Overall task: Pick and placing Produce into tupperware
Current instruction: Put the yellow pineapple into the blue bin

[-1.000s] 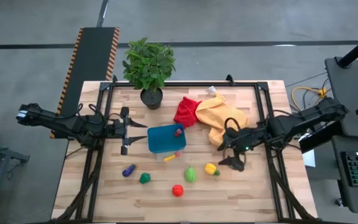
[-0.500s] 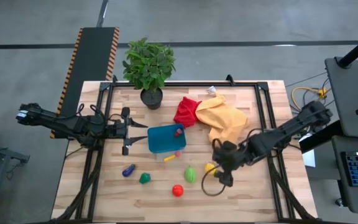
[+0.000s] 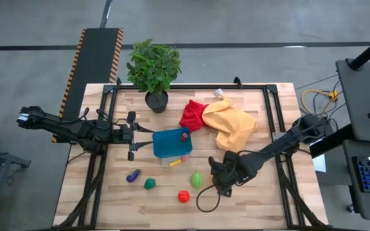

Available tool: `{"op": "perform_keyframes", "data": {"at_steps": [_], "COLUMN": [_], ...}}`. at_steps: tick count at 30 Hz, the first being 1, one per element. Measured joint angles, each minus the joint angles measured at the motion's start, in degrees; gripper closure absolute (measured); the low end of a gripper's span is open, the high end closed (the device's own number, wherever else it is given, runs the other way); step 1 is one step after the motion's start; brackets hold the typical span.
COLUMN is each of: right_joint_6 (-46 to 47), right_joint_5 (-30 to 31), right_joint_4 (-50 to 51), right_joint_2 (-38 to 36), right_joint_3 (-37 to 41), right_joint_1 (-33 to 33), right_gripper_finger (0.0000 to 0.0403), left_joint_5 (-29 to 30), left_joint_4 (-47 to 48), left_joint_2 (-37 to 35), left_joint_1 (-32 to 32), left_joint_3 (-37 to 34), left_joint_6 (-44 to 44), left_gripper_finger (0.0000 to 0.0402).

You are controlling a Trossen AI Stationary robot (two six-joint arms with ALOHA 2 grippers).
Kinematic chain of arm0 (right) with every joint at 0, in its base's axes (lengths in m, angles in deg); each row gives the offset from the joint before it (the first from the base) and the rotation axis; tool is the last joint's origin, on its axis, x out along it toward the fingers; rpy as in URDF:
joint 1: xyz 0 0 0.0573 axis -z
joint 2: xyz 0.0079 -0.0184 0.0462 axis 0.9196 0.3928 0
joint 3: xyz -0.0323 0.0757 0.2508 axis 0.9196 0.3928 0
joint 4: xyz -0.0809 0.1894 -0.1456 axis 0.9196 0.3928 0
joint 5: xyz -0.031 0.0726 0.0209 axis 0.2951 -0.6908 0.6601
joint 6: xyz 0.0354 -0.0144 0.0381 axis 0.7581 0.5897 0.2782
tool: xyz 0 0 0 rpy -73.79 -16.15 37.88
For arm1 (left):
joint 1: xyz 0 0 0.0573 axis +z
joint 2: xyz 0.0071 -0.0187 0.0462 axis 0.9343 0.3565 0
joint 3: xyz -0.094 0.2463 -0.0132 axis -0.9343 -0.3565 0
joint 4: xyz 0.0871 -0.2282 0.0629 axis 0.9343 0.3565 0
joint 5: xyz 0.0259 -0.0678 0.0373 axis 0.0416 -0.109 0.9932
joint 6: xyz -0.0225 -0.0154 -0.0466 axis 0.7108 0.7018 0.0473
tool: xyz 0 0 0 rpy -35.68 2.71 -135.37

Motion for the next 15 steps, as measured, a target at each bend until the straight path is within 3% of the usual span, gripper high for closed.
{"op": "perform_keyframes", "data": {"at_steps": [8, 15], "right_joint_6": [1.9, 2.3], "right_joint_5": [4.8, 5.5], "right_joint_4": [-0.1, -1.4], "right_joint_2": [0.4, 1.4], "right_joint_3": [0.4, 1.4], "right_joint_1": [0.4, 0.5], "right_gripper_finger": [0.0076, 0.0076], "left_joint_5": [0.0, 0.0], "left_joint_4": [0.0, 0.0], "left_joint_2": [-0.3, -0.2], "left_joint_1": [0.0, 0.0], "left_joint_3": [0.0, 0.0], "left_joint_6": [0.0, -0.3], "left_gripper_finger": [0.0237, 0.0237]}}
